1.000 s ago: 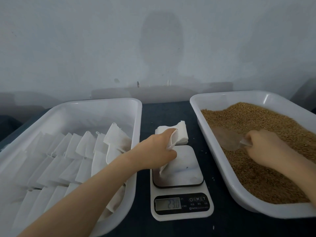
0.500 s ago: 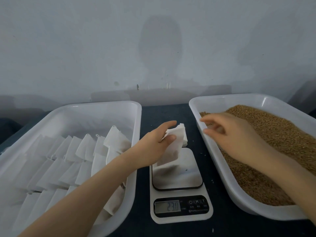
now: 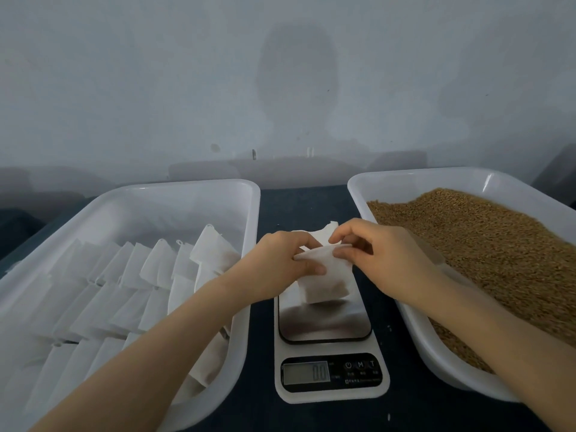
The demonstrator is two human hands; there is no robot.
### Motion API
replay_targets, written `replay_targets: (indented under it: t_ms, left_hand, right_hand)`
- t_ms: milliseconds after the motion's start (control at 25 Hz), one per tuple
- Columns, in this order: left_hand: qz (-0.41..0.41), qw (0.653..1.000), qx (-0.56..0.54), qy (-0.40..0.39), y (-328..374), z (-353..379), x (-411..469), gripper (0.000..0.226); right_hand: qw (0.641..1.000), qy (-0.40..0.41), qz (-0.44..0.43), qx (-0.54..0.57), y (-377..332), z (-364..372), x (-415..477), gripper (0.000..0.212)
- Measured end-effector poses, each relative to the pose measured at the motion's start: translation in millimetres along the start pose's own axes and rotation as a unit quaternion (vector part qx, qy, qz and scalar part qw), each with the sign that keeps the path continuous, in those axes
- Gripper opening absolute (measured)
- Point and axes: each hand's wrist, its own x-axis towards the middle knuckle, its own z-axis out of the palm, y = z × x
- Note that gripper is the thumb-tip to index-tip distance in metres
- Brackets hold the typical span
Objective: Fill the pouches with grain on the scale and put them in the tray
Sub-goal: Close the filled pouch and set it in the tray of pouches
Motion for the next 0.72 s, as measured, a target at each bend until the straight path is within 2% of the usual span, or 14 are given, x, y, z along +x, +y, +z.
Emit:
replay_targets:
  t_ms: [80, 280, 440, 600, 720]
  left_hand:
    - [0.000, 1.000, 0.007, -0.003, 0.5, -0.4, -1.0, 0.024]
    - [0.031, 0.996, -0.080, 0.032, 5.6, -2.8, -6.5, 0.042]
    - [0.105, 0.987, -0.082, 0.088, 5.7, -7.4, -10.7, 0.034]
    - [0.146, 0.986, -0.039, 0.075, 2.9, -6.4, -10.1, 0.033]
    - [0.157, 0.984, -0.024, 0.077, 1.0, -4.4, -9.5, 0.035]
  right_hand:
    - [0.999, -0.006, -0.024, -0.031, 2.2, 1.3, -3.3, 0.012]
    - [0.996, -0.006, -0.069, -0.050, 0.7, -1.3, -3.6, 0.013]
    - [0.995, -0.009, -0.073, -0.072, 1.3, -3.2, -6.0, 0.008]
    - [0.993, -0.024, -0.069, -0.089, 3.6, -3.9, -5.3, 0.008]
    - [0.991, -0.007, -0.072, -0.117, 1.2, -0.1, -3.6, 0.009]
